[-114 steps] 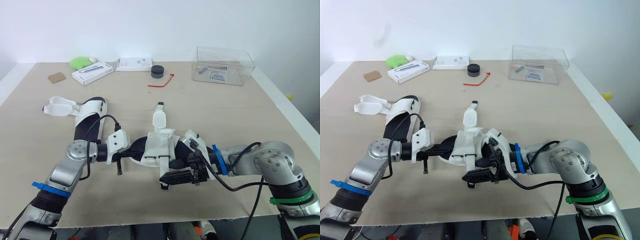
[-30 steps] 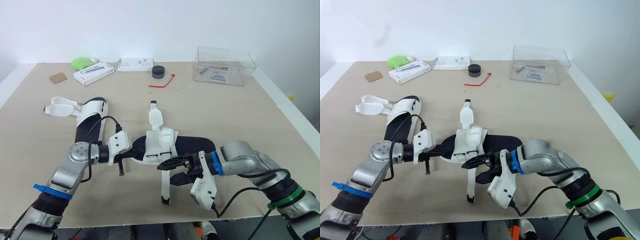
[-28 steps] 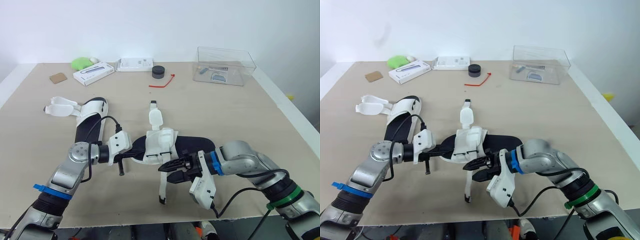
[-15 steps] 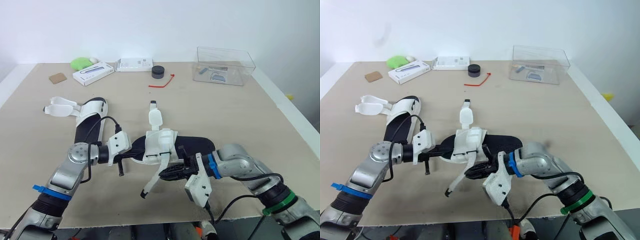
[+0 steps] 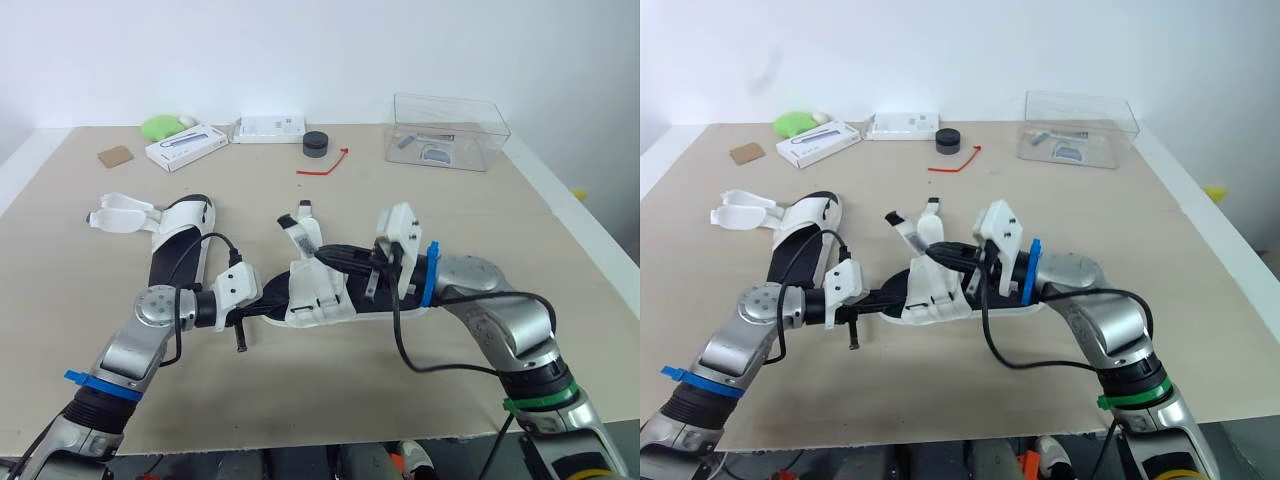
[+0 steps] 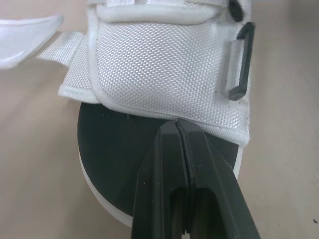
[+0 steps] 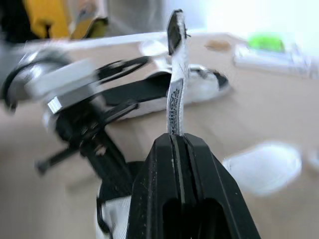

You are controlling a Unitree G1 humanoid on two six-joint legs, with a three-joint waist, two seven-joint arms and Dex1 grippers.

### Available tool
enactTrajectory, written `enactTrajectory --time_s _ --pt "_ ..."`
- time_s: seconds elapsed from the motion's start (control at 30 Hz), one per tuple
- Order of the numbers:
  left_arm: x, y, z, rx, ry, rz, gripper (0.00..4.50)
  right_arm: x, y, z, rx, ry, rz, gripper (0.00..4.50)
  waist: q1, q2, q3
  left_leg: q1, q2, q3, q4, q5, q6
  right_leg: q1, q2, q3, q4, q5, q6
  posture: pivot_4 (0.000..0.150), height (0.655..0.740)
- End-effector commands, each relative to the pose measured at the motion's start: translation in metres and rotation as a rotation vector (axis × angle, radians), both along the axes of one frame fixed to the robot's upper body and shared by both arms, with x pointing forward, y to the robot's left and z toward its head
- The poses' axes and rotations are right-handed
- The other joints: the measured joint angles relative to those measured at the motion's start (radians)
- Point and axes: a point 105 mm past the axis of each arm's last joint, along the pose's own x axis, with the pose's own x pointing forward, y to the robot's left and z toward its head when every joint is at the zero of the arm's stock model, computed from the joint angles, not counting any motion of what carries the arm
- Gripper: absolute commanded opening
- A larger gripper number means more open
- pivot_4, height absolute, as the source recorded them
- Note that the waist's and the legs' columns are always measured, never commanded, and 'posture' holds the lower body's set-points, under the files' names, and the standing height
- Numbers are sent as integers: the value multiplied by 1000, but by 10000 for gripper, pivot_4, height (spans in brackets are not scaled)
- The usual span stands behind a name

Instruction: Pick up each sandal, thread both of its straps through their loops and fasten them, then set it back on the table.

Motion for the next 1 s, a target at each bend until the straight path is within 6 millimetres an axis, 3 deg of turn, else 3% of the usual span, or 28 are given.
enactTrajectory --time_s 0.03,0.33,0.77,0.87,0.93,0.97,1.0 --pt "1 2 -2 19 8 -3 0 8 -10 15 61 62 -86 1851 0 0 0 0 0 0 0 0 0 0 0 0 0 0 0 1500 7400" --pt "-1 1 -4 21 13 -10 0 8 -10 -4 25 225 -122 1851 -1 0 0 0 0 0 0 0 0 0 0 0 0 0 1 1500 7400" --pt "-3 0 -6 18 19 -12 0 30 -19 -26 -81 281 -253 1851 -2 0 0 0 0 0 0 0 0 0 0 0 0 0 1 1500 7400" --pt "-4 0 -6 18 20 -10 0 32 -21 -22 -80 252 -271 9439 -2 0 0 0 0 0 0 0 0 0 0 0 0 1 1 1500 7400" --pt "-4 0 -6 18 21 -9 0 33 -22 -17 -94 203 -276 18330 -2 0 0 0 0 0 0 0 0 0 1 0 0 1 1 1500 7400" --pt "-4 0 -6 18 21 -8 0 34 -22 -14 -106 172 -278 25497 -2 0 0 0 0 0 0 0 0 0 1 0 0 1 1 1500 7400" --pt "-4 0 -6 18 21 -8 0 35 -21 -9 -109 141 -277 26883 -2 0 0 0 0 0 0 0 0 0 1 0 0 0 1 1500 7400"
